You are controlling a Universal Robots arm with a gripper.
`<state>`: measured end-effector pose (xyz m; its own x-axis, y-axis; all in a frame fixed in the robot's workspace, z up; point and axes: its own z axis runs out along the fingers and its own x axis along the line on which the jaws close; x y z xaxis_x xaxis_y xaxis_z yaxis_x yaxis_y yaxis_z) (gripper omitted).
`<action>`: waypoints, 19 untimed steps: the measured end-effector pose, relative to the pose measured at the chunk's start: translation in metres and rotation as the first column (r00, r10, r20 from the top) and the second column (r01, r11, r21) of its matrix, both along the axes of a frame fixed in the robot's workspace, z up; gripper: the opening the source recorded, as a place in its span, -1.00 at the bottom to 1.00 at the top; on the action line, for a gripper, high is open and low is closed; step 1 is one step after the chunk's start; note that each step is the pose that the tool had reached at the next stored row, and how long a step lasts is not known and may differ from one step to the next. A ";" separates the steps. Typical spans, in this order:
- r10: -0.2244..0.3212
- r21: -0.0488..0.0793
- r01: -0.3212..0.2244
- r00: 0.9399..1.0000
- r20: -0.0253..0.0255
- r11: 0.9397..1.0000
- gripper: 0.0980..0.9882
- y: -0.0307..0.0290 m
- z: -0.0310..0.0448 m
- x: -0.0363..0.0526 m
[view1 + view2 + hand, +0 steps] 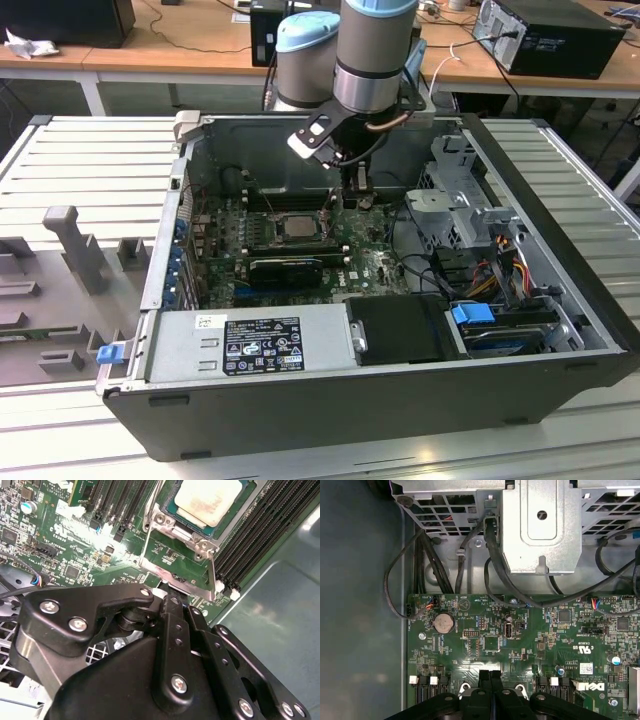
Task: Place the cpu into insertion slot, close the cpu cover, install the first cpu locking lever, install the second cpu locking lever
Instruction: 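Close the cpu cover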
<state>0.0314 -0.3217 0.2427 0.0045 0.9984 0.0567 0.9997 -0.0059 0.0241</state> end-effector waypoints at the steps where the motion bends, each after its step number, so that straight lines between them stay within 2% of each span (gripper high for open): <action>1: 0.000 0.000 0.000 1.000 0.000 1.000 -0.98 0.0000 0.0000 -0.0004; 19: 0.000 0.000 0.000 1.000 0.000 1.000 -0.98 0.0000 0.0000 -0.0086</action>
